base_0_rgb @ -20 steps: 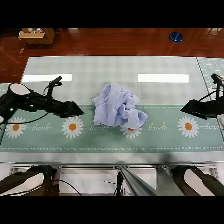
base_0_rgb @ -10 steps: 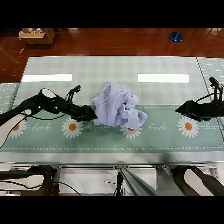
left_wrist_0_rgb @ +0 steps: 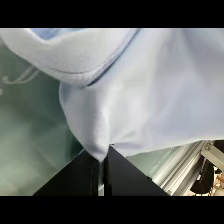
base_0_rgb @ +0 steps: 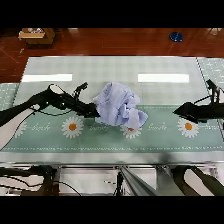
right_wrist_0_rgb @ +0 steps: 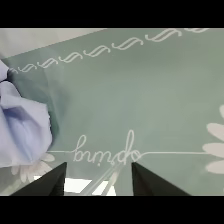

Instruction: Fold the shirts.

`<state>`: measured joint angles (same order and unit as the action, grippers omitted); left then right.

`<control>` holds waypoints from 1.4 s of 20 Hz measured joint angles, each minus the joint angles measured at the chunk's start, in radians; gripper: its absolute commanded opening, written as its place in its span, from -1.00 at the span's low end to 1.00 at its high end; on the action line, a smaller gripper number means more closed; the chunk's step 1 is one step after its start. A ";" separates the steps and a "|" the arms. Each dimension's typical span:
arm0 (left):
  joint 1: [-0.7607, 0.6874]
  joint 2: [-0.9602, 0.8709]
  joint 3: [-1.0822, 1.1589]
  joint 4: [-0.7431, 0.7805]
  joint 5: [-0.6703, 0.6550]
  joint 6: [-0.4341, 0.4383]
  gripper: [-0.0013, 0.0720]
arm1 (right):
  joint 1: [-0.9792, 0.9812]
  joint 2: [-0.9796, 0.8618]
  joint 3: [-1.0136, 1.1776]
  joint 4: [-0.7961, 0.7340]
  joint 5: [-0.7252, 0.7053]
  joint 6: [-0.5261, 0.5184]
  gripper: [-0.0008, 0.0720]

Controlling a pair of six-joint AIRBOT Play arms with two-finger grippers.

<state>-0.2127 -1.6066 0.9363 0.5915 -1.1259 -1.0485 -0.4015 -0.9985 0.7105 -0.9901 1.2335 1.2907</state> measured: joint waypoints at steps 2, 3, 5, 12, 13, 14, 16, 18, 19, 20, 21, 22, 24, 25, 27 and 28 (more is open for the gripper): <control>-0.001 -0.002 0.003 -0.001 -0.013 0.002 -0.90 | 0.014 -0.010 -0.071 0.061 -0.053 -0.011 0.37; -0.002 -0.002 0.004 0.000 -0.021 0.002 -0.90 | 0.031 -0.018 -0.105 0.098 -0.082 -0.018 0.37; -0.002 -0.003 0.005 -0.001 -0.026 0.001 -0.91 | 0.086 -0.050 -0.161 0.168 -0.147 -0.033 0.37; -0.002 -0.003 0.006 -0.002 -0.036 0.000 -0.90 | 0.334 -0.195 -0.217 0.413 -0.408 -0.074 0.34; -0.001 -0.003 0.006 -0.002 -0.038 0.000 -0.90 | 0.357 -0.213 -0.219 0.445 -0.433 -0.076 0.31; -0.001 -0.003 0.006 -0.002 -0.038 0.000 -0.90 | 0.382 -0.231 -0.219 0.477 -0.453 -0.084 0.30; 0.003 -0.003 0.006 -0.002 -0.038 0.000 -0.90 | 0.427 -0.264 -0.220 0.536 -0.508 -0.102 -0.02; 0.008 -0.003 0.007 -0.002 -0.040 0.000 -0.91 | 0.471 -0.290 -0.222 0.594 -0.563 -0.131 -0.78; 0.011 -0.002 0.008 -0.003 -0.039 0.000 -0.91 | 0.486 -0.299 -0.222 0.632 -0.582 -0.147 -0.89; 0.016 0.001 0.011 -0.002 -0.040 0.000 -0.91 | 0.499 -0.303 -0.215 0.650 -0.598 -0.175 -0.89; 0.022 0.008 0.016 -0.003 -0.040 0.002 -0.91 | 0.504 -0.307 -0.201 0.664 -0.597 -0.204 -0.89; 0.031 0.023 0.026 -0.002 -0.040 0.004 -0.91 | 0.504 -0.303 -0.182 0.668 -0.591 -0.236 -0.89; 0.058 0.071 0.062 -0.004 -0.040 0.010 -0.91 | 0.486 -0.269 -0.119 0.676 -0.542 -0.284 -0.89; 0.076 0.103 0.087 -0.004 -0.040 0.011 -0.91 | 0.467 -0.238 -0.078 0.648 -0.508 -0.292 -0.89; 0.126 0.189 0.160 -0.004 -0.040 0.013 -0.91 | 0.419 -0.157 0.013 0.588 -0.489 -0.276 -0.89; 0.151 0.233 0.200 -0.004 -0.040 0.013 -0.91 | 0.390 -0.108 0.064 0.546 -0.476 -0.256 -0.89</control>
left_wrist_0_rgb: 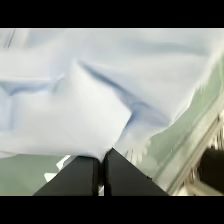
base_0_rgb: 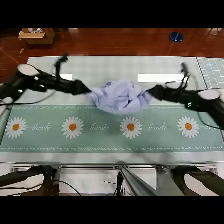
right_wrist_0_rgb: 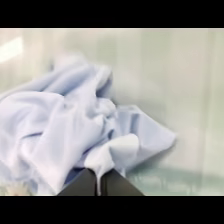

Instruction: Fold the shirts.

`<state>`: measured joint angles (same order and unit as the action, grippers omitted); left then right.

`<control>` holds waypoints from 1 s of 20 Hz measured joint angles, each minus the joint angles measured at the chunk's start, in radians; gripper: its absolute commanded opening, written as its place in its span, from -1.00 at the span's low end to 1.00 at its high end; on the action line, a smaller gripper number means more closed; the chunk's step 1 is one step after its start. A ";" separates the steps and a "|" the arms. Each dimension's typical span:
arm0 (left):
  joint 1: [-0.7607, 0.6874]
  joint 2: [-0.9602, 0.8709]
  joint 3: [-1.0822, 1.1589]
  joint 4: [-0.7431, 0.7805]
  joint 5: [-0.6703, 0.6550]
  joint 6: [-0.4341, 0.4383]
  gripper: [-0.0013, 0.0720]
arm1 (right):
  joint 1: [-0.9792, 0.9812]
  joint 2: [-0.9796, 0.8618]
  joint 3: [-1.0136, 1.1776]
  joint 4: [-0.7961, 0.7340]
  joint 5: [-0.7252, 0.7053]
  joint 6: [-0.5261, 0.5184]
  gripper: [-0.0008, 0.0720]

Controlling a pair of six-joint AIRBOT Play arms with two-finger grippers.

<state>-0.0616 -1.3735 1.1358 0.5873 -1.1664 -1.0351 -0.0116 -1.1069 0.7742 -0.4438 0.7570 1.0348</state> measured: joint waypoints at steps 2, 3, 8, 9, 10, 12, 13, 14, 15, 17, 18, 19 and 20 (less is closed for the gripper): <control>0.056 0.093 0.091 -0.001 -0.002 0.000 -0.91 | -0.058 0.092 0.097 -0.086 0.022 0.049 -0.89; 0.082 0.135 0.137 -0.002 -0.005 0.000 -0.91 | -0.088 0.140 0.150 -0.133 0.025 0.078 -0.89; 0.163 0.309 0.345 -0.001 -0.002 -0.027 -0.91 | -0.166 0.316 0.355 -0.299 0.089 0.193 -0.89; 0.165 0.339 0.379 -0.002 -0.002 -0.038 -0.91 | -0.171 0.339 0.385 -0.309 0.102 0.206 -0.89; 0.164 0.365 0.407 -0.004 -0.001 -0.047 -0.91 | -0.175 0.360 0.412 -0.310 0.118 0.219 -0.89; 0.160 0.421 0.457 -0.002 -0.001 -0.059 -0.91 | -0.181 0.399 0.467 -0.315 0.148 0.240 -0.89; 0.159 0.451 0.481 -0.003 0.001 -0.065 -0.92 | -0.182 0.417 0.496 -0.314 0.153 0.247 -0.89; 0.158 0.479 0.503 -0.002 -0.001 -0.072 -0.92 | -0.183 0.432 0.525 -0.316 0.163 0.258 -0.89; 0.157 0.512 0.528 0.001 -0.002 -0.074 -0.92 | -0.184 0.446 0.559 -0.319 0.174 0.269 -0.89; 0.156 0.574 0.578 0.026 0.000 -0.096 -0.92 | -0.185 0.472 0.637 -0.327 0.193 0.295 -0.89; 0.156 0.607 0.604 0.053 -0.002 -0.119 -0.92 | -0.185 0.480 0.679 -0.343 0.212 0.313 -0.89; 0.156 0.638 0.628 0.085 0.001 -0.145 -0.92 | -0.185 0.486 0.730 -0.373 0.240 0.343 -0.89; 0.156 0.670 0.649 0.123 0.000 -0.178 -0.92 | -0.185 0.492 0.785 -0.409 0.273 0.379 -0.89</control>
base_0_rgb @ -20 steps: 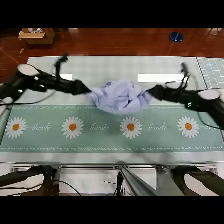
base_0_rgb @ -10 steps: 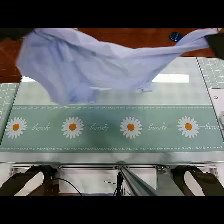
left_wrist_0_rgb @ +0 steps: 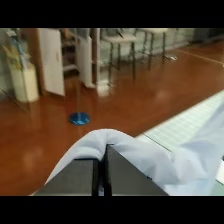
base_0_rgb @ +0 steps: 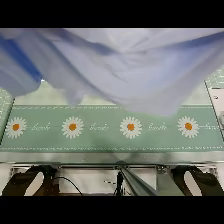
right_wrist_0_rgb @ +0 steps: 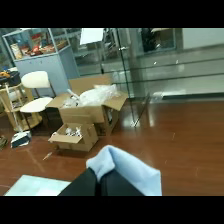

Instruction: Fold the shirts.

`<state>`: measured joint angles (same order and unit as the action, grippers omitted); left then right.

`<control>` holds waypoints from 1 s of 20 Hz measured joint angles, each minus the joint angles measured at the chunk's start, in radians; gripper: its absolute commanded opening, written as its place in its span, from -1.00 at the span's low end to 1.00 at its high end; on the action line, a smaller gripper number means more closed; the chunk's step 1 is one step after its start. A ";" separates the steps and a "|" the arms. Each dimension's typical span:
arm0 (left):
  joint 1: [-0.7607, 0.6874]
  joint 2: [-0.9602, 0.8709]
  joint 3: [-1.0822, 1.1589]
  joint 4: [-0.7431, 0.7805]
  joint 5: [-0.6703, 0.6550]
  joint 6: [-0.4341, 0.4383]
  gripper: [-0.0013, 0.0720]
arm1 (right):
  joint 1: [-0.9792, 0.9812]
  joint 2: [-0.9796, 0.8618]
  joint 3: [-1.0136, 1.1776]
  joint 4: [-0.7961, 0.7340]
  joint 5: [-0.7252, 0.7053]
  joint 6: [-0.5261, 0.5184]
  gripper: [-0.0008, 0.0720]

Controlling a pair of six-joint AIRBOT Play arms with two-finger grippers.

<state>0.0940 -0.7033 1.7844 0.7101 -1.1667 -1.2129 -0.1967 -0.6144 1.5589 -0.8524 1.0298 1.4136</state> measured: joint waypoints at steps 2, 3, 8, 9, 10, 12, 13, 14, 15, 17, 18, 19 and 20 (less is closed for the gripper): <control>0.000 0.064 0.032 0.073 -0.010 -0.086 -0.92 | 0.000 0.006 0.109 -0.088 0.088 0.069 -0.89; 0.000 0.094 0.043 0.103 -0.026 -0.138 -0.92 | 0.000 0.008 0.160 -0.131 0.130 0.100 -0.89; 0.000 0.162 0.064 0.182 -0.255 -0.384 -0.92 | 0.000 0.008 0.339 -0.313 0.472 0.216 -0.89; 0.000 0.164 0.065 0.188 -0.308 -0.414 -0.92 | 0.000 0.005 0.351 -0.335 0.532 0.223 -0.89; 0.001 0.163 0.066 0.192 -0.358 -0.438 -0.92 | 0.002 0.000 0.359 -0.354 0.602 0.228 -0.89; 0.002 0.150 0.060 0.198 -0.468 -0.469 -0.92 | 0.003 -0.017 0.363 -0.371 0.696 0.231 -0.89; 0.002 0.142 0.049 0.200 -0.514 -0.478 -0.92 | 0.004 -0.028 0.356 -0.375 0.727 0.233 -0.89; 0.002 0.135 0.030 0.203 -0.553 -0.479 -0.92 | 0.004 -0.041 0.336 -0.375 0.751 0.233 -0.89; 0.002 0.130 0.005 0.206 -0.580 -0.478 -0.92 | 0.005 -0.054 0.304 -0.369 0.768 0.233 -0.89; 0.002 0.124 -0.071 0.209 -0.619 -0.457 -0.92 | 0.005 -0.074 0.209 -0.344 0.793 0.221 -0.89; 0.002 0.122 -0.116 0.210 -0.625 -0.441 -0.92 | 0.005 -0.082 0.154 -0.342 0.798 0.206 -0.89; 0.002 0.120 -0.172 0.212 -0.629 -0.422 -0.91 | 0.005 -0.093 0.097 -0.353 0.797 0.191 -0.89; 0.002 0.118 -0.233 0.214 -0.616 -0.400 -0.91 | 0.005 -0.108 0.036 -0.376 0.783 0.173 -0.89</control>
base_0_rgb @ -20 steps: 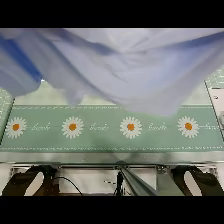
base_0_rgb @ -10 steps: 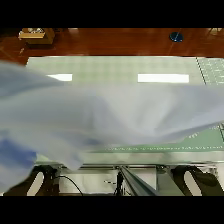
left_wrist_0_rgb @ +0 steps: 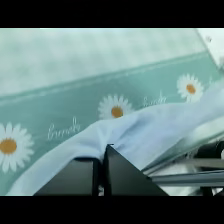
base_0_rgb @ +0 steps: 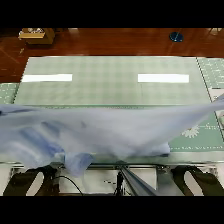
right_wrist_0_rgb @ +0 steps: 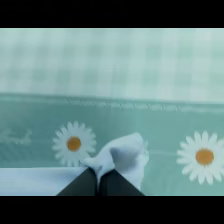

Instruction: Fold the shirts.

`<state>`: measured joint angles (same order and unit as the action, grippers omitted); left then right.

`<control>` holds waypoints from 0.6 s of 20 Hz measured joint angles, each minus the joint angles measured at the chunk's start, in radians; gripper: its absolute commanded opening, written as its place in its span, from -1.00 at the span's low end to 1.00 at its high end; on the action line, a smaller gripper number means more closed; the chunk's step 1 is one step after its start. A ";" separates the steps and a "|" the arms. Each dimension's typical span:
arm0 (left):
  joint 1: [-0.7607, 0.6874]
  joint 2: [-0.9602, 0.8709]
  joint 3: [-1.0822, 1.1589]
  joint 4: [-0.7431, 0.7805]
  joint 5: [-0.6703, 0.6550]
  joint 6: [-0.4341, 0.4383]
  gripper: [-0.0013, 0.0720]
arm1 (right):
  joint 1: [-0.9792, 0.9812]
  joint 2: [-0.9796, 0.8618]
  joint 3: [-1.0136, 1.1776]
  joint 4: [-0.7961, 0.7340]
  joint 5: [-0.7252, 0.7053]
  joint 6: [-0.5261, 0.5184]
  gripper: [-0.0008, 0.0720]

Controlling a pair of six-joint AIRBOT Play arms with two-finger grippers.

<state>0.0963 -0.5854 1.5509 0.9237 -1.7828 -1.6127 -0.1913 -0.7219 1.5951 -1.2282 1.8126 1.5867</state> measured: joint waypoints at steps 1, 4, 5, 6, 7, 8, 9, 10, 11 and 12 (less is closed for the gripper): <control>0.000 -0.005 -0.058 0.000 0.024 0.021 -0.91 | 0.000 -0.018 -0.048 -0.020 -0.027 -0.014 -0.89; 0.000 -0.051 -0.225 -0.010 0.142 0.088 -0.91 | 0.001 -0.108 -0.139 -0.031 -0.146 -0.043 -0.89; 0.000 -0.080 -0.274 -0.018 0.191 0.121 -0.91 | 0.001 -0.148 -0.154 -0.023 -0.197 -0.049 -0.89; -0.001 -0.118 -0.314 -0.019 0.243 0.158 -0.91 | 0.001 -0.187 -0.164 0.000 -0.246 -0.057 -0.89; -0.002 -0.157 -0.344 -0.019 0.290 0.192 -0.91 | 0.002 -0.235 -0.174 0.027 -0.305 -0.068 -0.89; -0.005 -0.207 -0.368 -0.024 0.342 0.229 -0.91 | 0.002 -0.278 -0.178 0.047 -0.354 -0.077 -0.89; -0.006 -0.256 -0.383 -0.030 0.392 0.264 -0.91 | 0.002 -0.324 -0.182 0.069 -0.405 -0.088 -0.89; -0.007 -0.311 -0.396 -0.034 0.449 0.303 -0.91 | 0.002 -0.375 -0.186 0.089 -0.453 -0.098 -0.89; -0.008 -0.367 -0.405 -0.042 0.507 0.348 -0.91 | 0.002 -0.423 -0.188 0.107 -0.491 -0.106 -0.89; -0.008 -0.415 -0.410 -0.050 0.557 0.391 -0.91 | 0.002 -0.469 -0.189 0.119 -0.528 -0.113 -0.89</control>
<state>0.0879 -1.0004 1.1404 0.8742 -1.2259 -1.2213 -0.1890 -1.1908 1.4059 -1.1091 1.2846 1.4734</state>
